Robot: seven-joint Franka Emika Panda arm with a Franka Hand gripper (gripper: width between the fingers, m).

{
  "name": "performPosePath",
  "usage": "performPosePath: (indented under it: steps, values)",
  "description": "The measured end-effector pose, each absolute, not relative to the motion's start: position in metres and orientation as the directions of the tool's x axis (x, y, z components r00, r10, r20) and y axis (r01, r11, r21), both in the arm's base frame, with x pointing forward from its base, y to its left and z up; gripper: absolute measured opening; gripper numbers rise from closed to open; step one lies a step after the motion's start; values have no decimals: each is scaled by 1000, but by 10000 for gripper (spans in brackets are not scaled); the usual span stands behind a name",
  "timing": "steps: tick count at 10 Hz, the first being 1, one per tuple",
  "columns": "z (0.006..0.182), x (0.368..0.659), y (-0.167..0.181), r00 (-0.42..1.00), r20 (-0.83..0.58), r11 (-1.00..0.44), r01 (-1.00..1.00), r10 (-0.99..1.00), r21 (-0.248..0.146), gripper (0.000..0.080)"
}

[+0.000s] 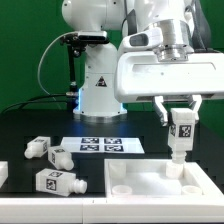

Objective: Assemble one leg

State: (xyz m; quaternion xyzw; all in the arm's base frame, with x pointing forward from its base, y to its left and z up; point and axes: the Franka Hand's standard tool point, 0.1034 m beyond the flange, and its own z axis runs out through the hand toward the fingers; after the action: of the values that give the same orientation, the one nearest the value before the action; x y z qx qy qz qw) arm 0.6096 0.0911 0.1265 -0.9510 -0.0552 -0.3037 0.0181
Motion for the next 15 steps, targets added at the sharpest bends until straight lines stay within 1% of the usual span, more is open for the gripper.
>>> performPosePath:
  steps: [2,3,5,8,11,14,15]
  values:
    - [113,619,99,806,581,-991,132,111,6,284]
    - [107,618,98,801,584,-989,147,131,20,284]
    - [97,618,100,806,577,-988,151,134,19,284]
    - [96,629,108,799,587,-988,153,132,13,284]
    - [83,626,112,803,580,-987,161,139,13,285]
    - [74,624,108,804,573,-984,174,157,26,285]
    - [73,624,108,798,580,-983,179,164,31,285]
